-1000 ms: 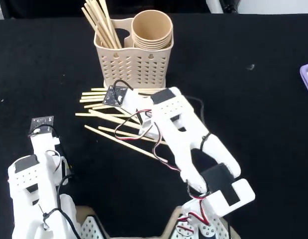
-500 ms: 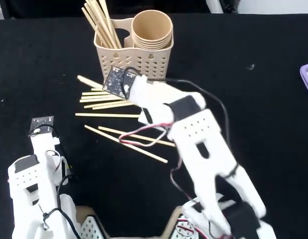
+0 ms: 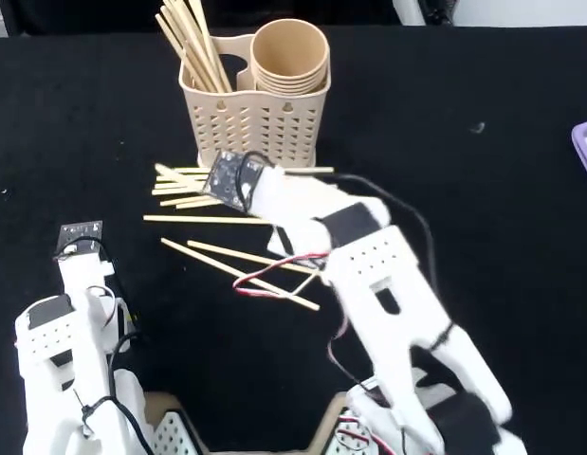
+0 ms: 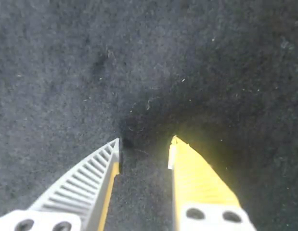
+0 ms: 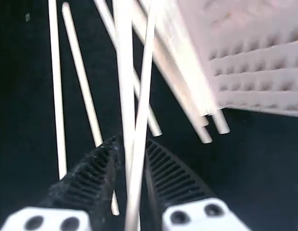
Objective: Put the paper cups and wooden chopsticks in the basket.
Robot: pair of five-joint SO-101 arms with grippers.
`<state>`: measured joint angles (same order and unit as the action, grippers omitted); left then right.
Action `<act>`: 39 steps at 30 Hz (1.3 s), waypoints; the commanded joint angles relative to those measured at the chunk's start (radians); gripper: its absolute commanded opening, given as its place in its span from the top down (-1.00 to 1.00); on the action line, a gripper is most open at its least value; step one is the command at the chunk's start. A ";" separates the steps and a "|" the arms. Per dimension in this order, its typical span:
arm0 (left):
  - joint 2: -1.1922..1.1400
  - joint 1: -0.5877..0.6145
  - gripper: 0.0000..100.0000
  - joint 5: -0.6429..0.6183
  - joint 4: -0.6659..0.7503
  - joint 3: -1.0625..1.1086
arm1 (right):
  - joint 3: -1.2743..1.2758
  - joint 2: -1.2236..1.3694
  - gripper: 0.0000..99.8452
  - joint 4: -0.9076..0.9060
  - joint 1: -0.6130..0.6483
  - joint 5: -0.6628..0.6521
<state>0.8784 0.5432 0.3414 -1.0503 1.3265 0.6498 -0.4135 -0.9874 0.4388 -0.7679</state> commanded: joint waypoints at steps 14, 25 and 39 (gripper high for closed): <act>0.005 -0.013 0.65 -0.005 0.014 -0.004 | -0.239 0.522 0.83 -0.028 0.012 0.012; 0.005 -0.013 0.65 -0.005 0.014 -0.004 | -0.268 0.529 0.56 -0.100 0.021 0.009; 0.005 -0.013 0.65 -0.005 0.014 -0.004 | -0.263 0.529 0.65 -0.195 0.227 0.081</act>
<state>0.8784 0.5432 0.3414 -1.0503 1.3265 0.4273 0.1220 -1.1899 0.6506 -0.7081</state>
